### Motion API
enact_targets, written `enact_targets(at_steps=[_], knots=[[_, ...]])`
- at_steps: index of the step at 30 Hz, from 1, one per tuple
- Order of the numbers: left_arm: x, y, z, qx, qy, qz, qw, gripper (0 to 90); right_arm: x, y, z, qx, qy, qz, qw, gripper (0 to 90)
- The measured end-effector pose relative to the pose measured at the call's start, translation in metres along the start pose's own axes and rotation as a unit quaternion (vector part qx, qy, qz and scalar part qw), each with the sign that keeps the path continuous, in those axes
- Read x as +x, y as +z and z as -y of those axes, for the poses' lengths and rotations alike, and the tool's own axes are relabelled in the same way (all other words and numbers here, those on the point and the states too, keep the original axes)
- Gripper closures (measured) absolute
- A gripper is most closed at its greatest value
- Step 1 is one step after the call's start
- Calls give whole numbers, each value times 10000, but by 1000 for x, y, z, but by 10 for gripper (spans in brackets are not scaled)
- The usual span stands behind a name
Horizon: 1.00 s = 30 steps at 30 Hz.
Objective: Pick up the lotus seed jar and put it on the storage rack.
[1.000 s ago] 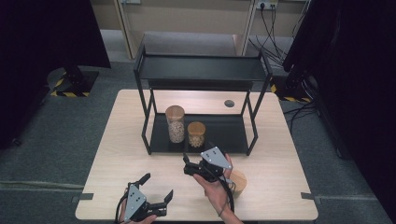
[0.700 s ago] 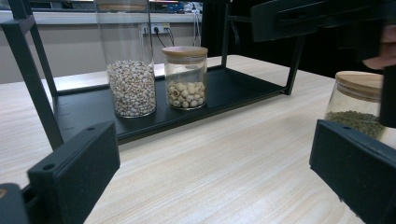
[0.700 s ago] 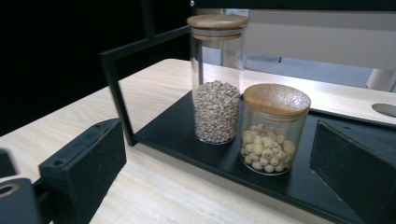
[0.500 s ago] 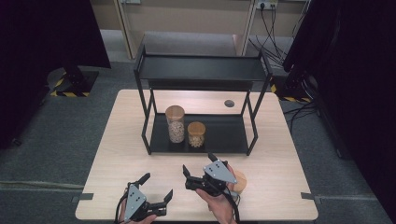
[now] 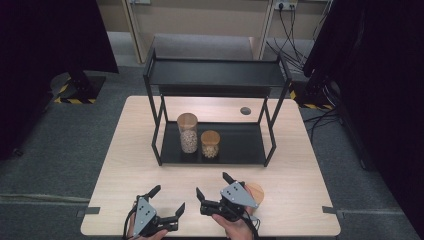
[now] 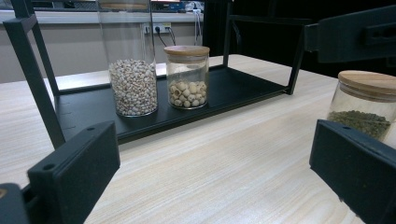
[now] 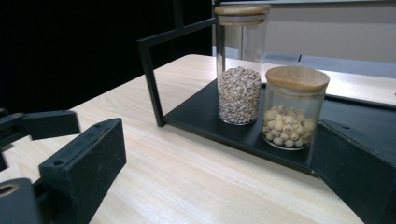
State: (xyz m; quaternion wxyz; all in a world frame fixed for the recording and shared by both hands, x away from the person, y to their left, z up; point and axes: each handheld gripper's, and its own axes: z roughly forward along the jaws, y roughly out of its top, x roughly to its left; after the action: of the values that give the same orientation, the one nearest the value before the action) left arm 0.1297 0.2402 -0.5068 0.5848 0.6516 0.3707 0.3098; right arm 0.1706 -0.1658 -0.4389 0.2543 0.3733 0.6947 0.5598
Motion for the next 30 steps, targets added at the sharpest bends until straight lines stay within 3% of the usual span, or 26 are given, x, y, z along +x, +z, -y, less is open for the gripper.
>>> enact_targets(at_steps=[18,30], knots=[[0,-1,0,-30,-11,-14,10000,11,6,-10,15,73,-130,-158,9998,42],[1,-1,0,-38,-8,-36,10000,11,4,-14,25,161,-90,-229,9996,42]])
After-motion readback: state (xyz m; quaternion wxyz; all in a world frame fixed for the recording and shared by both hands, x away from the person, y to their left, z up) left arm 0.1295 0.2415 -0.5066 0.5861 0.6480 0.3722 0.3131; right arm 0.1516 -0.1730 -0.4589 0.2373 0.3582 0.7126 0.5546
